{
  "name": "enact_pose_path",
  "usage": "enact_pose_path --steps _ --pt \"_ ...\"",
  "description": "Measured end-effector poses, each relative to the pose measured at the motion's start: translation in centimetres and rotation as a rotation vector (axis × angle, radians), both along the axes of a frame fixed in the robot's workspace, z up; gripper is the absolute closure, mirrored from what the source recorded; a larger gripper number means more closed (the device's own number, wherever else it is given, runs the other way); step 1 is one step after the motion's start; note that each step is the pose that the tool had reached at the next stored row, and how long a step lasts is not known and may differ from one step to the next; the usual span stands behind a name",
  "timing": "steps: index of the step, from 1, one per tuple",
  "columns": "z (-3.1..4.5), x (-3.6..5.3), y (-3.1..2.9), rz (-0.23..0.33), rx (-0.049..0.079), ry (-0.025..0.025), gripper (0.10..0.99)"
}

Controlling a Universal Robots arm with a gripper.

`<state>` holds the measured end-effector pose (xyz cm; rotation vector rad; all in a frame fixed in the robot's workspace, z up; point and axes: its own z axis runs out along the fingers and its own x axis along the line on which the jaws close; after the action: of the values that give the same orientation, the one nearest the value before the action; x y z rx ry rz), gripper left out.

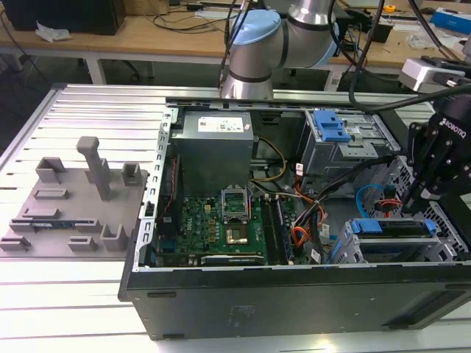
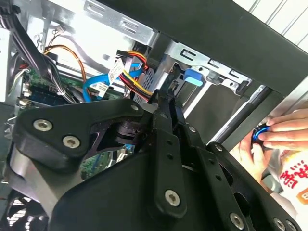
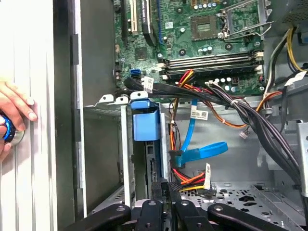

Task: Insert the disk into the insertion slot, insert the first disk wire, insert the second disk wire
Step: 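Insert the first disk wire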

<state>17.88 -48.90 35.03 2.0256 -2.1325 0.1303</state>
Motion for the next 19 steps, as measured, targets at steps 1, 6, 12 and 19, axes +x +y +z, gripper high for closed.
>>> enact_pose_path --steps 1,6,12,19 --pt "0.0 -0.01 -0.07 0.008 0.0 0.0 0.922" --pt "0.0 -0.09 -0.62 0.015 0.0 0.0 0.922" --pt "0.01 -0.1 -0.63 0.014 -0.002 -0.0001 0.922" --pt "0.0 -0.1 -1.1 0.013 0.021 -0.0011 0.922"
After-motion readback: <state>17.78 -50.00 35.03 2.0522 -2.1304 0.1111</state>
